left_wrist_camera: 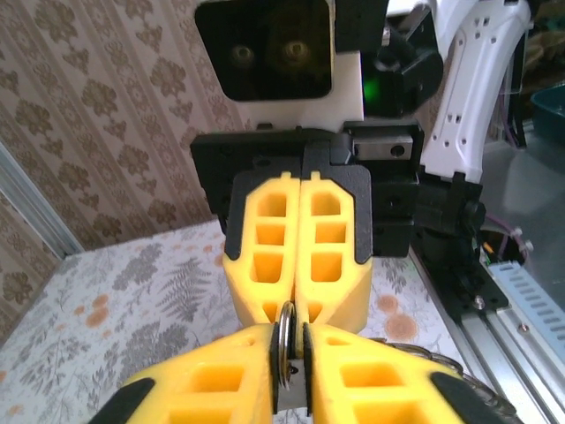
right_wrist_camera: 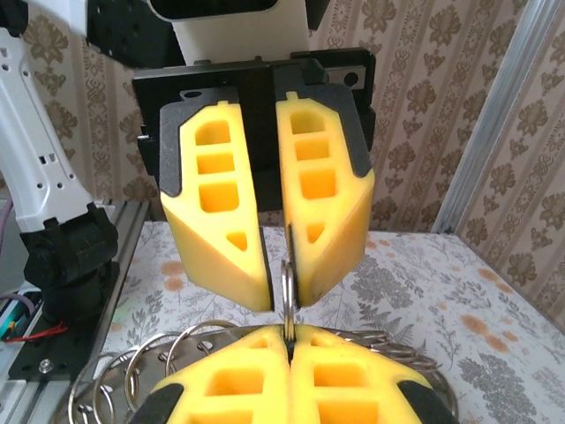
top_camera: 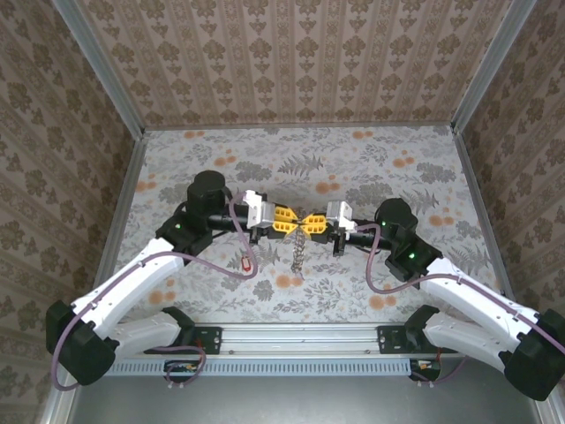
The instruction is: Put the keys on the keyring
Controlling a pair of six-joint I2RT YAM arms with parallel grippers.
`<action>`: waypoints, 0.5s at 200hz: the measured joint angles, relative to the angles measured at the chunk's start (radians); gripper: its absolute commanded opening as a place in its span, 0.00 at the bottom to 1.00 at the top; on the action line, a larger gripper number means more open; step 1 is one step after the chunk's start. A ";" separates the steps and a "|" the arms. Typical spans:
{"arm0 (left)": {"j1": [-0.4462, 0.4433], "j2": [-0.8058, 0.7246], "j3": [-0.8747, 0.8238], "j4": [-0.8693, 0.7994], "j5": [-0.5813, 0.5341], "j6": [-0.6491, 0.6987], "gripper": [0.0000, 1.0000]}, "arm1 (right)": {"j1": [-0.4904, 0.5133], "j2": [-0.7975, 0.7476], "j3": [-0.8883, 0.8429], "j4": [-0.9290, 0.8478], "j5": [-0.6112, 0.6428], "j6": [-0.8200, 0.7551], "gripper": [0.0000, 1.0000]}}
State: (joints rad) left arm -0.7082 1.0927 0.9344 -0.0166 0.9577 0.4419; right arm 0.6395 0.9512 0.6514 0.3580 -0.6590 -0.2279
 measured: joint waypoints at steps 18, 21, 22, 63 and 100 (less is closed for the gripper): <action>-0.016 0.026 0.047 -0.086 -0.025 0.060 0.07 | 0.000 0.000 0.003 -0.029 0.001 -0.016 0.00; -0.018 0.027 0.051 -0.098 -0.029 0.066 0.06 | 0.000 0.000 0.004 -0.035 0.003 -0.019 0.00; -0.018 0.028 0.051 -0.100 -0.030 0.069 0.05 | 0.000 0.000 0.004 -0.038 0.004 -0.020 0.00; -0.027 0.036 0.057 -0.172 -0.068 0.124 0.00 | 0.006 0.000 0.004 -0.104 0.025 -0.058 0.00; -0.024 0.031 0.039 -0.117 -0.075 0.094 0.00 | 0.006 -0.002 0.000 -0.084 0.037 -0.046 0.17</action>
State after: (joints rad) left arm -0.7322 1.1233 0.9730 -0.1337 0.8829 0.5362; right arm 0.6456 0.9489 0.6514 0.2737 -0.6216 -0.2741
